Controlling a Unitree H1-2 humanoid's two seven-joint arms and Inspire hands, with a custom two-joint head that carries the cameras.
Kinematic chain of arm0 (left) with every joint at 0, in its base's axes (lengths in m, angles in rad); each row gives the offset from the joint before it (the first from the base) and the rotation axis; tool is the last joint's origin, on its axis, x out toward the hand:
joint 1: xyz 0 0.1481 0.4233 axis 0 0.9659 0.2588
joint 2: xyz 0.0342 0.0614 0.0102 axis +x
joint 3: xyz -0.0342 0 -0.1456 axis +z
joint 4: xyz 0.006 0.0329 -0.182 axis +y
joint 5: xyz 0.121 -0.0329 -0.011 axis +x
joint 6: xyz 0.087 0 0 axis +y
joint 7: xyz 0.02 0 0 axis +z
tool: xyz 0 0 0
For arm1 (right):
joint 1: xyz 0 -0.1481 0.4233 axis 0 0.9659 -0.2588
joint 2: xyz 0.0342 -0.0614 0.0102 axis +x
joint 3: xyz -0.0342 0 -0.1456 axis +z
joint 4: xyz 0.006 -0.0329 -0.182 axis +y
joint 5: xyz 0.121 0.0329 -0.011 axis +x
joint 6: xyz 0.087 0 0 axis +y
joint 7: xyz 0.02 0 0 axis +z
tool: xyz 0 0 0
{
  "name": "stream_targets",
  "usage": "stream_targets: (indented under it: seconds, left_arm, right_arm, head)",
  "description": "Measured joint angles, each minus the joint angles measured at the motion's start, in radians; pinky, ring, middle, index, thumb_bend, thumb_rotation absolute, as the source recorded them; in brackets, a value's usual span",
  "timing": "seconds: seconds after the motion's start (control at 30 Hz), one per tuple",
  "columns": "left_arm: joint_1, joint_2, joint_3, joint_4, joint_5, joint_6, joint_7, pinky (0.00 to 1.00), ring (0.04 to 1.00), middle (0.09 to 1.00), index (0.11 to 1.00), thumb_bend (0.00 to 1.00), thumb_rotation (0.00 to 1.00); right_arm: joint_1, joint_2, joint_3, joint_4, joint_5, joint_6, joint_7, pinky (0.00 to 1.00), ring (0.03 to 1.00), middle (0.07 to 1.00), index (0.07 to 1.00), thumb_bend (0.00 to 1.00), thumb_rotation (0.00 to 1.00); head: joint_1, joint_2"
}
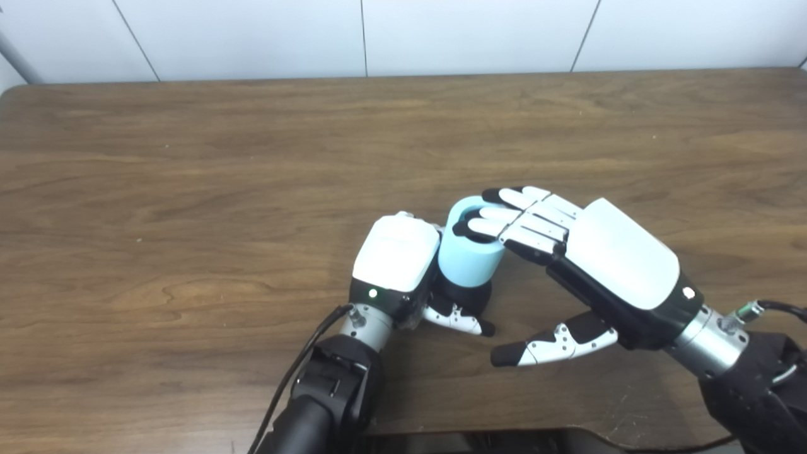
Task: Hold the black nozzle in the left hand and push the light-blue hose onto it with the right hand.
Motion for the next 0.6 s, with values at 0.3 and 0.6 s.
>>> stream_targets:
  seconds: [0.3, 0.6]
  left_arm:
    - [0.001, 0.000, 0.001, -0.003, 0.002, 0.000, -0.003, 0.76, 0.602, 0.526, 0.459, 0.52, 0.00]
    - [0.002, 0.000, 0.001, -0.005, 0.006, 0.001, -0.007, 0.76, 0.606, 0.521, 0.463, 0.52, 0.00]
  right_arm:
    - [0.009, -0.004, 0.012, 0.006, -0.003, 0.000, -0.018, 0.89, 0.878, 0.859, 0.835, 0.55, 0.92]
    - [0.009, -0.009, 0.020, 0.010, -0.005, 0.001, -0.028, 0.88, 0.870, 0.855, 0.835, 0.55, 0.91]
  head:
    - [0.002, 0.003]
    - [0.003, 0.006]
